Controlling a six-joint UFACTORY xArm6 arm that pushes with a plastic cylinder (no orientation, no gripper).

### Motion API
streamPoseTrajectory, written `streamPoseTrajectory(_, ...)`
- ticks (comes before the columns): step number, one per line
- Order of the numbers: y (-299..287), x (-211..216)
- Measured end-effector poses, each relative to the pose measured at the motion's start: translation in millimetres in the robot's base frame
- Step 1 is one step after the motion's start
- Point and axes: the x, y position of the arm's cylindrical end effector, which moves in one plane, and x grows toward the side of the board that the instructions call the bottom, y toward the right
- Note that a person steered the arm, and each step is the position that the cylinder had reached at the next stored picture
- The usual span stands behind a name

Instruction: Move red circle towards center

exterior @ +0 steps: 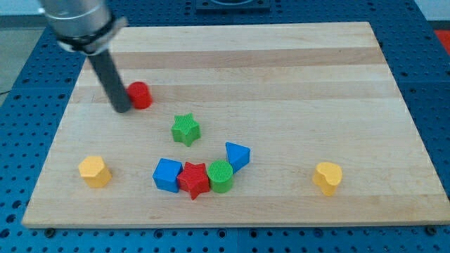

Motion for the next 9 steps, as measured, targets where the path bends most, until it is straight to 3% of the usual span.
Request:
streamPoseTrajectory(1,25,0)
streamPoseTrajectory(3,-74,-12)
streamPoseTrajectory(4,-54,-41)
streamPoseTrajectory(6,74,-30)
streamPoseTrajectory(8,43,-10)
streamPoseTrajectory(9,57,13)
